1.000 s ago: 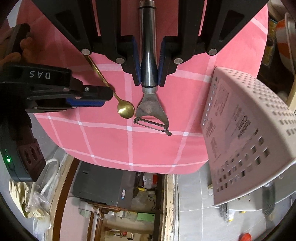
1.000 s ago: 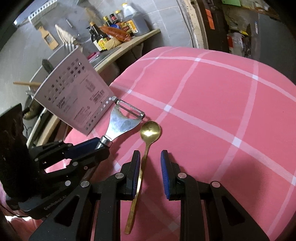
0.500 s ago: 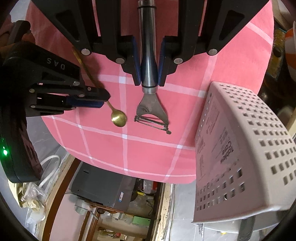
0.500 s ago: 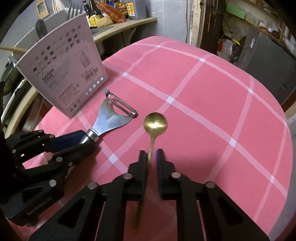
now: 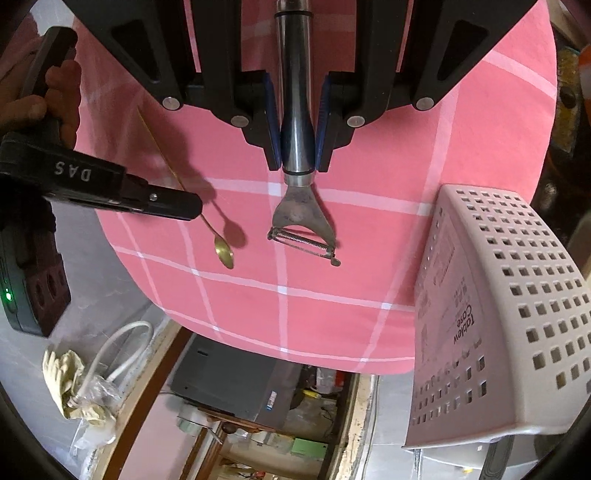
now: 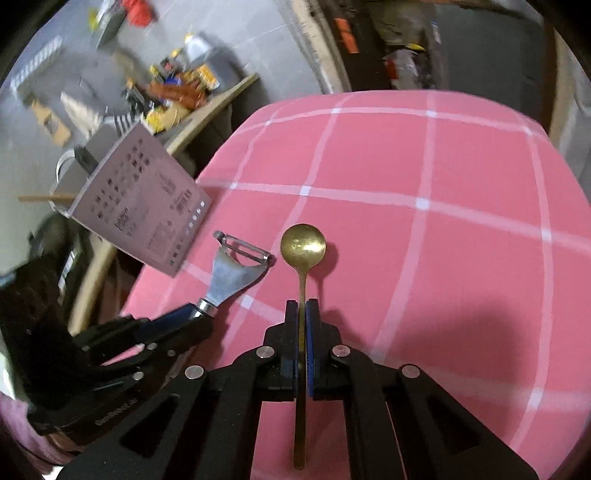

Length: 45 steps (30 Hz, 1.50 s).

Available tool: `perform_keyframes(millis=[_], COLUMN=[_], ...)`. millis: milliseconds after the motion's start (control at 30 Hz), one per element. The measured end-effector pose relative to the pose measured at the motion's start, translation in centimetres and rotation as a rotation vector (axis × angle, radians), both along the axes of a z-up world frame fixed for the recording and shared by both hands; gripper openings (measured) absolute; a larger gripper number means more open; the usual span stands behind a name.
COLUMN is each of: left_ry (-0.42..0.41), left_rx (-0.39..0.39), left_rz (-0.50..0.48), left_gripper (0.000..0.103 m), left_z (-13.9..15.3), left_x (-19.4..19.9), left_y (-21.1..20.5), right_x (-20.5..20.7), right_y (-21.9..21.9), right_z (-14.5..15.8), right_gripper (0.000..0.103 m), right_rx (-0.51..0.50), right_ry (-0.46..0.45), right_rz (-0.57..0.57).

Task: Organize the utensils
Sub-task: 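Carry the peeler and gold spoon over the white holder with both tools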

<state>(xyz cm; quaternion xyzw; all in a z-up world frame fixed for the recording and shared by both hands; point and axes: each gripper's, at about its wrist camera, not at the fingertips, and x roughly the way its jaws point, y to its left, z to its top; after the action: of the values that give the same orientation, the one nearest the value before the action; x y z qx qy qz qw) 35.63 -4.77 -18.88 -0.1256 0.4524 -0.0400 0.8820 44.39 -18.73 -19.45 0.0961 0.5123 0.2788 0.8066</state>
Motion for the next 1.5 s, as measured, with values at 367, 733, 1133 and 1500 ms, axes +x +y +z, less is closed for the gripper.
perform_keyframes(millis=[367,733,1133,1500], left_ry=[-0.077,-0.238,-0.422,-0.551], left_rx=[-0.054,-0.128,-0.106,-0.05], left_rz=[-0.08,-0.143,-0.117,-0.035], left_gripper=[0.017,0.017,0.017,0.017], left_z=[1.7,8.9,18.2,22.6], left_x=[-1.9,-3.9,-5.2,-4.2], left_y=[0.0,1.1,5.6,10.0], right_x=[-2.6,-4.0,-3.5,-2.6], right_y=[-2.7,-4.7,-0.9,4.2], right_z=[0.2,7.7,17.6,22.5], right_gripper=[0.003,0.004,0.004,0.004], right_rx=[0.22,0.302,0.372,0.39], right_ry=[-0.114,-0.296,-0.513,-0.623], right_rz=[-0.156,-0.205,-0.149,-0.093])
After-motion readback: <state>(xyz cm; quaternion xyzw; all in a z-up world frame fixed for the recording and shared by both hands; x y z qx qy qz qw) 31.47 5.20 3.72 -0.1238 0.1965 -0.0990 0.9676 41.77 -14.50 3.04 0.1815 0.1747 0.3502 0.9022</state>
